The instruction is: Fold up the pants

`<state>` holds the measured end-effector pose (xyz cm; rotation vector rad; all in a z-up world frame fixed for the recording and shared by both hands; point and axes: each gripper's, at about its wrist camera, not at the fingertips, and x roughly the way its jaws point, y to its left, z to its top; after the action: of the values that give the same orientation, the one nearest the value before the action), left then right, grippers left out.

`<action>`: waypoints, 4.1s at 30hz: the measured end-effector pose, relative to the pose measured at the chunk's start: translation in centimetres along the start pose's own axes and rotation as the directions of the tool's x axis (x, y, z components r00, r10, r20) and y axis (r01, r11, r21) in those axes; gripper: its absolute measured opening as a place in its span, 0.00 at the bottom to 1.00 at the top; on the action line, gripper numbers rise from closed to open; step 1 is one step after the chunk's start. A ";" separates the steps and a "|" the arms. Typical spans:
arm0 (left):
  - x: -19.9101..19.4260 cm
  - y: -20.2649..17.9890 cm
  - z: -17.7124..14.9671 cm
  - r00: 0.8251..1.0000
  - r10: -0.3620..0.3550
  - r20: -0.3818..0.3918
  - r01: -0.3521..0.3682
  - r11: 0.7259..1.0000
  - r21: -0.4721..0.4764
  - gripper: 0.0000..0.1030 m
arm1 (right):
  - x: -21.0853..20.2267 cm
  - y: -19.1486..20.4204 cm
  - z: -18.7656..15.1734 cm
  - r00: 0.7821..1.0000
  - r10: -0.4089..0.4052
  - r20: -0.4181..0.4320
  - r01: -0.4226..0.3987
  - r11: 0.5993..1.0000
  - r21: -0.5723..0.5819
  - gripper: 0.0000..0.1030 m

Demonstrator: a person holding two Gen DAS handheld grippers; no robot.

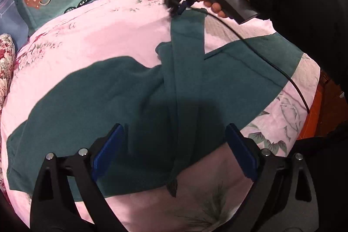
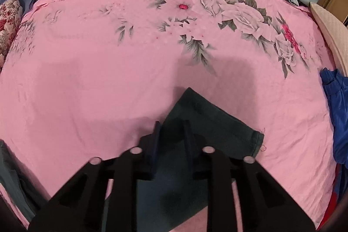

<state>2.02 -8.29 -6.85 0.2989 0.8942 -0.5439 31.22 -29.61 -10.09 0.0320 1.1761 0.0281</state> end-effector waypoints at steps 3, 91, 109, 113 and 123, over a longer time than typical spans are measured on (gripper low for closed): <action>0.2 0.5 -0.1 1.000 0.002 0.000 -0.002 1.000 -0.020 0.93 | -2.1 -2.6 -0.9 0.989 0.129 0.068 -0.132 0.990 0.057 0.02; 0.3 0.3 -1.7 0.999 0.046 -0.001 -0.046 0.996 -0.071 0.96 | -9.8 -24.9 -23.9 0.972 0.098 0.213 -0.152 0.955 0.253 0.19; 1.4 0.0 -0.1 0.997 0.073 0.002 -0.072 0.993 -0.093 0.96 | -13.3 -23.5 -30.4 0.970 0.051 0.239 -0.101 0.974 0.204 0.07; 1.6 -0.3 -0.2 0.998 0.068 0.003 -0.067 0.994 -0.087 0.96 | -15.0 -24.2 -30.4 0.960 0.030 0.279 -0.092 0.973 0.213 0.07; 0.6 0.2 -0.3 0.997 0.070 0.022 -0.068 0.994 -0.091 0.96 | -15.4 -24.6 -30.2 0.966 -0.086 0.243 0.023 0.967 0.253 0.41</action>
<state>2.19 -8.20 -7.50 0.2400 0.8782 -0.4413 -2.40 -54.47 -8.48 0.2184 0.9190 -0.1686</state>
